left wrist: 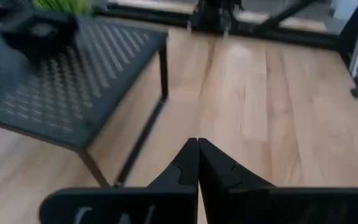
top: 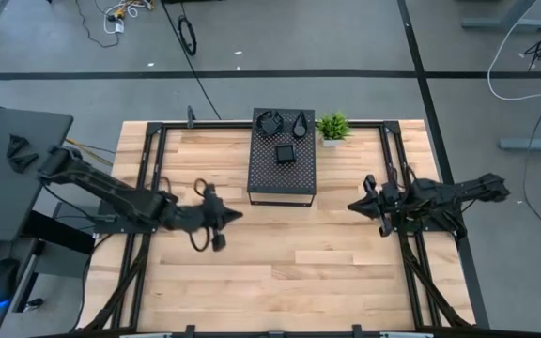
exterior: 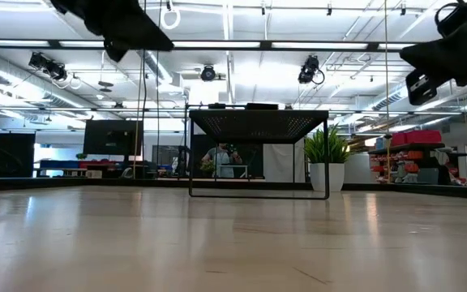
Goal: Pick & Place Mini shaped plates
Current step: Return to Home Position
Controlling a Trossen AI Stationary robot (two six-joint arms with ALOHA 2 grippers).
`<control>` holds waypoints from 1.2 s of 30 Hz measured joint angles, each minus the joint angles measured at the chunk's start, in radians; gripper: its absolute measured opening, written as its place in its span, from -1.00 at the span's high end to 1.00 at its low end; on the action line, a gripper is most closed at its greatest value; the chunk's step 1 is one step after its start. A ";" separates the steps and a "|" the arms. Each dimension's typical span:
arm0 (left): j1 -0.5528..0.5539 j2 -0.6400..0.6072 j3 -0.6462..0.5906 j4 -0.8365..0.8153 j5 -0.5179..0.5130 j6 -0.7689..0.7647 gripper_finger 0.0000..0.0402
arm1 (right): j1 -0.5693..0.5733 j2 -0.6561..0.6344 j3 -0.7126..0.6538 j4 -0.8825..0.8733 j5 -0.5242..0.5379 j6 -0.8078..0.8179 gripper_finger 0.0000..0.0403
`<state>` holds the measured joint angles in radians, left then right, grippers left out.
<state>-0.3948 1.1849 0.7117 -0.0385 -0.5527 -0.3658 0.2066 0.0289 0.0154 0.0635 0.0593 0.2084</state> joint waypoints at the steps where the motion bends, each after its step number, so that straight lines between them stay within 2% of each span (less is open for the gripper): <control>1: 0.006 -0.028 0.000 -0.012 -0.002 0.011 0.99 | 0.000 -0.018 0.000 -0.011 0.023 -0.019 0.97; 6: 0.037 -0.149 0.000 -0.105 -0.003 0.023 0.99 | -0.015 -0.029 0.001 -0.023 0.114 -0.079 0.97; 13: 0.045 -0.328 -0.001 -0.294 -0.080 0.014 0.99 | -0.062 -0.024 0.002 -0.026 0.111 -0.046 0.97; 19: 0.045 -0.464 -0.001 -0.377 -0.090 0.011 0.99 | -0.131 -0.026 0.002 -0.026 0.116 -0.086 0.98; 22: 0.044 -0.515 -0.001 -0.392 -0.090 0.011 0.99 | -0.194 -0.027 0.002 -0.027 0.087 -0.096 0.99; 28: 0.045 -0.619 -0.001 -0.518 -0.080 0.006 0.99 | -0.259 -0.016 0.002 -0.053 -0.061 -0.067 0.99; 33: 0.045 -0.726 -0.001 -0.569 -0.080 0.016 0.99 | -0.257 0.023 0.002 -0.055 -0.064 -0.082 0.96; 36: 0.045 -0.804 -0.047 -0.546 -0.079 0.035 0.99 | -0.257 0.043 0.002 -0.055 -0.064 -0.007 0.93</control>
<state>-0.3496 0.3812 0.6651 -0.5849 -0.6314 -0.3309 -0.0509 0.0723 0.0174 0.0087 -0.0051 0.2012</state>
